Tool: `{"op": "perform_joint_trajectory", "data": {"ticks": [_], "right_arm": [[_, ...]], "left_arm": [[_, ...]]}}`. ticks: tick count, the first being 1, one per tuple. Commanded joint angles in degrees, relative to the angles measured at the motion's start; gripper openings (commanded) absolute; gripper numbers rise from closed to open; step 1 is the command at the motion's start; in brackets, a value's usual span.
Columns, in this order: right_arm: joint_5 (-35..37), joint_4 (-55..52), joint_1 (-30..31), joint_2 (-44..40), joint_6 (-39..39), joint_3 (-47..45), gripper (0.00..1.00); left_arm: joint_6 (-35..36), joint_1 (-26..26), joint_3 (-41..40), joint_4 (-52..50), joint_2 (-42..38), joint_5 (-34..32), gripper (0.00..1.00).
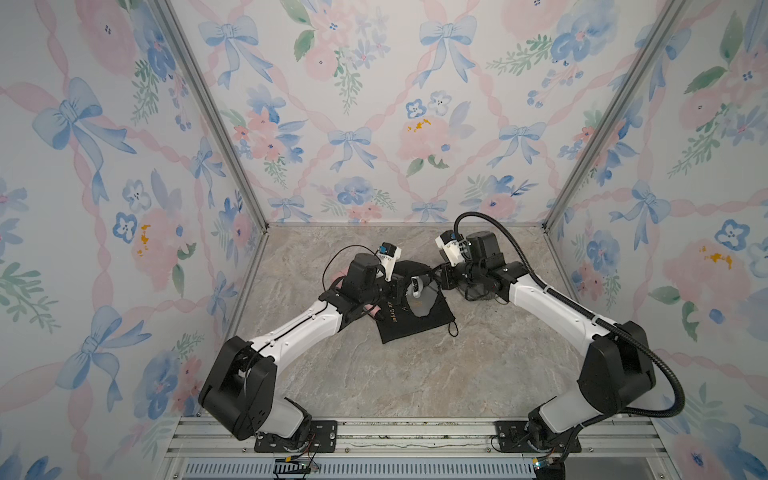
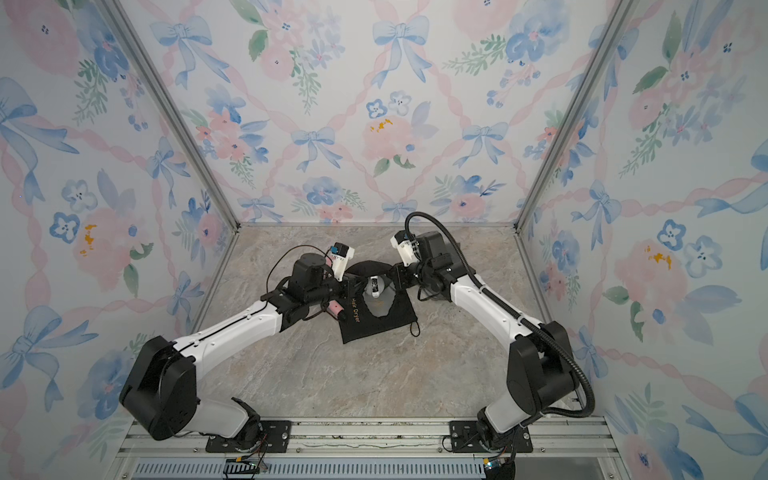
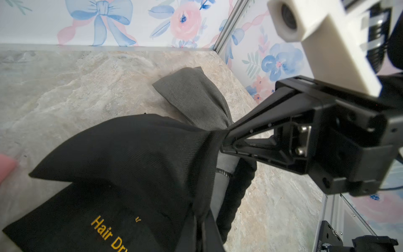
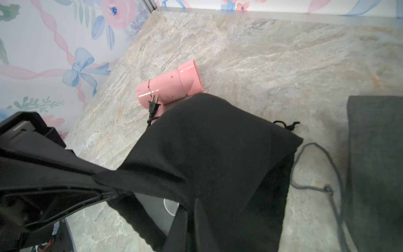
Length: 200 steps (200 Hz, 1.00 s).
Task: Pack away hair dryers
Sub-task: Place the drawstring bag in the drawstring bag, then adjust the drawstring bag at the center of the board.
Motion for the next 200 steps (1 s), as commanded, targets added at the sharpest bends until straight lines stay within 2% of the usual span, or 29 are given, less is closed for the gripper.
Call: {"op": "perform_joint_trajectory", "data": {"ticks": [1,21,43,54,64,90,121,144,168,200], "right_arm": [[9.7,1.7,0.4,-0.7,1.1,-5.7,0.2],[11.8,2.1,3.0,-1.7,0.9,-8.9,0.34],[12.6,2.5,4.1,-3.5,1.5,-10.8,0.47],[12.2,3.4,4.2,-5.8,2.4,-12.0,0.6],[11.6,3.9,4.3,-7.6,3.1,-12.6,0.65],[9.1,2.4,5.3,-11.9,4.0,-13.3,0.73],[8.1,-0.4,7.4,-17.1,4.4,-15.0,0.81],[9.9,-4.3,8.2,-19.6,5.9,-15.5,0.81],[13.2,-4.8,8.2,-23.8,9.1,-18.4,0.81],[16.1,-6.9,7.2,-25.4,11.5,-20.1,0.81]], "left_arm": [[-3.3,0.0,-6.2,3.1,-3.0,-3.6,0.19],[-4.5,-0.7,-9.8,4.8,-3.7,-3.5,0.43],[-4.9,-1.8,-11.5,4.8,-5.8,-4.5,0.58],[-5.3,-2.0,-11.8,4.7,-7.9,-4.6,0.68],[-5.5,-2.1,-14.2,4.7,-9.9,-4.7,0.71],[-7.3,-2.4,-17.5,3.2,-15.6,-5.1,0.76],[-13.0,-2.6,-22.5,2.0,-21.5,-6.3,0.76],[-17.1,-3.2,-25.3,1.2,-23.3,-6.5,0.76],[-19.0,-6.6,-27.3,0.8,-24.3,-9.2,0.76],[-20.7,-10.5,-27.8,0.7,-21.6,-13.1,0.76]]}}
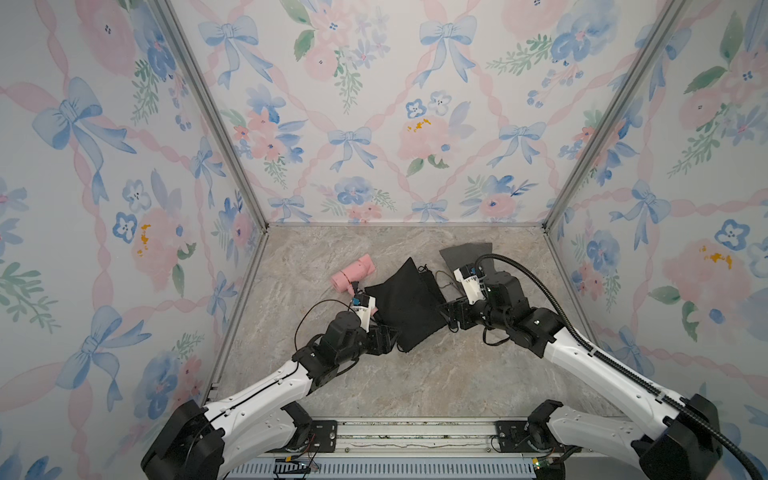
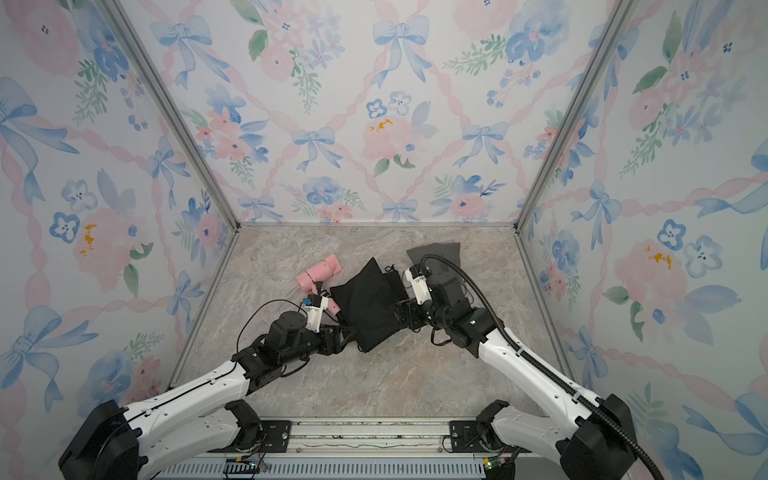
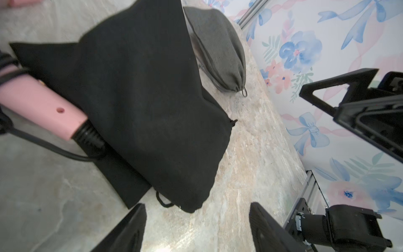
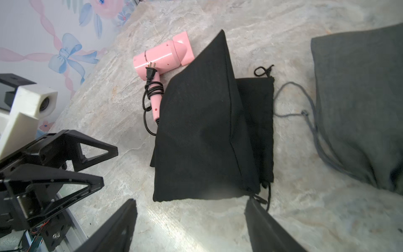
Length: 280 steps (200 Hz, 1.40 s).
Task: Pack away hair dryers
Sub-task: Adjust the drawstring bag at the center of the board.
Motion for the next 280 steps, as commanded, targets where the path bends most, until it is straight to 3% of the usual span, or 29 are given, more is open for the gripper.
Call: {"op": "perform_joint_trajectory", "data": {"ticks": [1,69,108,156,205,280], "right_arm": [[3.2,-2.9,-0.7,0.1,3.1,-1.2,0.81],[0.3,-0.4,-5.4,6.3,5.7,-5.3,0.76],[-0.9,2.6,-7.4,5.3,6.8,-7.5,0.75],[-1.9,8.2,-9.6,-0.7,7.9,-12.5,0.74],[-1.2,13.2,-8.4,-5.2,5.7,-16.0,0.74],[0.4,11.6,-5.3,-2.5,2.9,-13.6,0.74]], "left_arm": [[-2.6,-2.2,-0.1,-0.9,1.7,-4.0,0.76],[-3.6,-3.9,3.5,-0.9,9.4,-5.2,0.76],[-3.8,-4.9,0.8,-1.1,7.5,-6.2,0.75],[2.4,-10.9,0.0,-2.3,7.4,-11.2,0.66],[4.2,-13.2,1.1,-2.2,9.7,-14.6,0.66],[4.2,-13.1,3.2,-2.1,12.7,-14.5,0.66]]}}
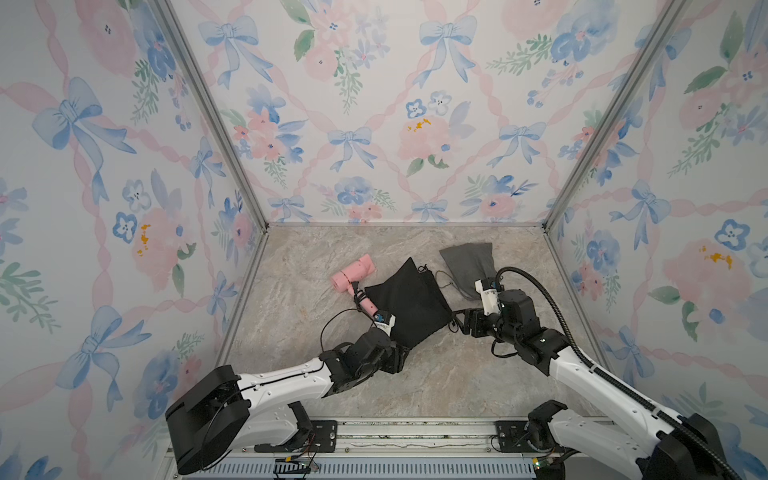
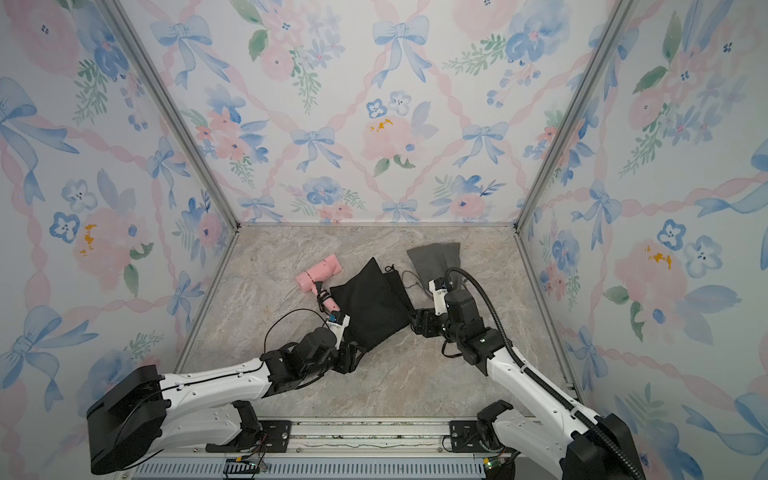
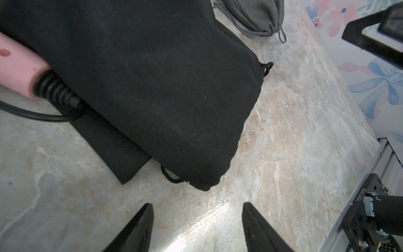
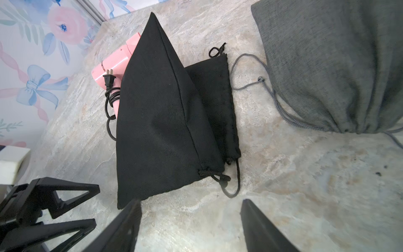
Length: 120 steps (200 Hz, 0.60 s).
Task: Pack away hair dryers
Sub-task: Adjust the drawstring bag at the center of the board.
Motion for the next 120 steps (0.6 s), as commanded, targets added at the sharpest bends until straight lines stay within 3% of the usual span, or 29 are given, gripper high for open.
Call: {"op": "perform_joint_trajectory", "data": {"ticks": [1,120], "right_arm": [[0.9,-0.3,1.4,2.2,-1.8,1.5,0.74],[0.9,-2.3,4.4,8.0,-2.9,1.8,0.75]], "left_arm": [[1.3,-0.2,1.1,-0.9,1.1,-0.7,0.67],[3.4,0.7,4.9,-0.9,5.9,1.6,0.67]]}}
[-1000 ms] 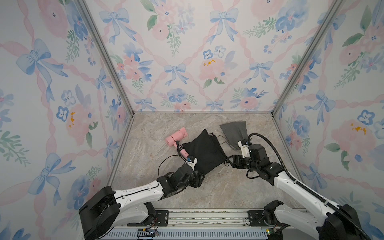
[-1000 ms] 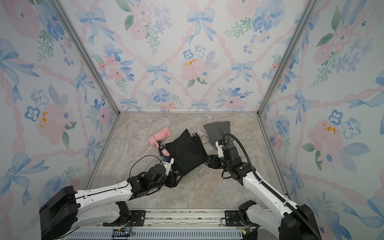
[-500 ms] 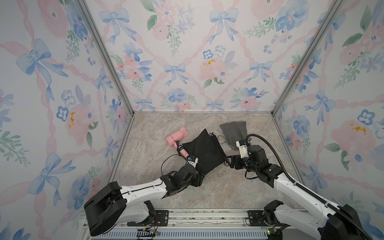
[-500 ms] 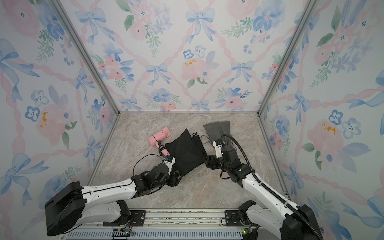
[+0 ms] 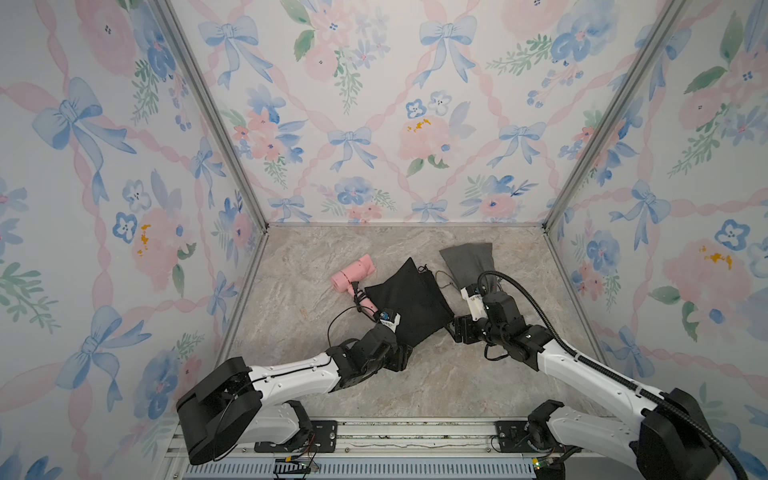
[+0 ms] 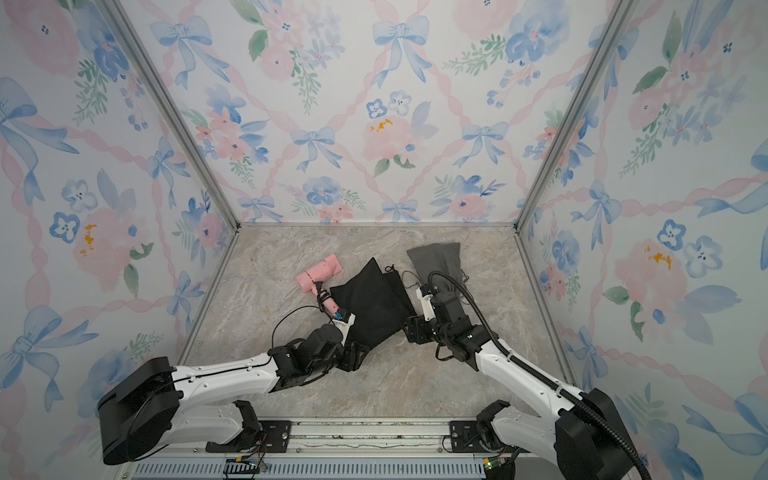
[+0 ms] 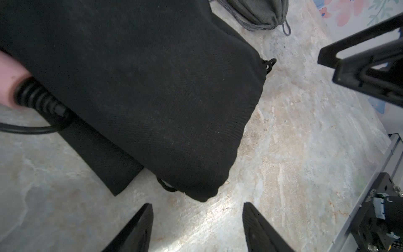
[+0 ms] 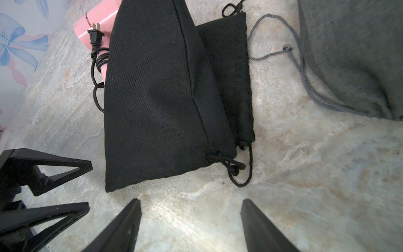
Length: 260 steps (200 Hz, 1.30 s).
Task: Pack away hair dryers
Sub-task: Adjust the drawstring bag at the center of the board.
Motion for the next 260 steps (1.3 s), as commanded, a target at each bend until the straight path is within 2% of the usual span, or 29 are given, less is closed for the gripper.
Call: {"op": "perform_joint_trajectory", "data": {"ticks": [1,49,68,73,106,117,164,260], "right_arm": [[0.2,-1.0,0.6,1.9,-0.9,0.9,0.74],[-0.1,-0.4,0.3,4.3,-1.1,1.4,0.74],[-1.0,-0.3,0.0,6.2,-1.1,2.5,0.74],[-1.2,-0.2,-0.2,6.6,-1.0,2.7,0.74],[-3.2,1.6,-2.0,8.2,-0.3,2.1,0.74],[-3.3,1.6,-2.4,8.6,-0.3,2.1,0.73],[-3.5,2.4,-2.7,9.0,-0.2,2.0,0.73],[-2.6,2.2,-2.8,7.3,0.4,1.3,0.72]], "left_arm": [[2.0,0.6,2.0,-0.4,1.8,1.0,0.67],[3.6,1.2,6.8,-0.3,6.8,2.7,0.67],[4.4,1.5,8.5,-0.3,9.4,3.4,0.61],[4.6,1.6,8.9,-0.3,10.1,3.7,0.57],[5.8,2.9,10.9,-0.3,12.2,3.9,0.12],[6.1,3.8,12.4,-0.3,12.2,4.2,0.0],[9.0,7.4,17.1,-0.3,13.3,6.6,0.0],[13.9,14.3,27.7,-0.4,20.8,11.4,0.0]]}}
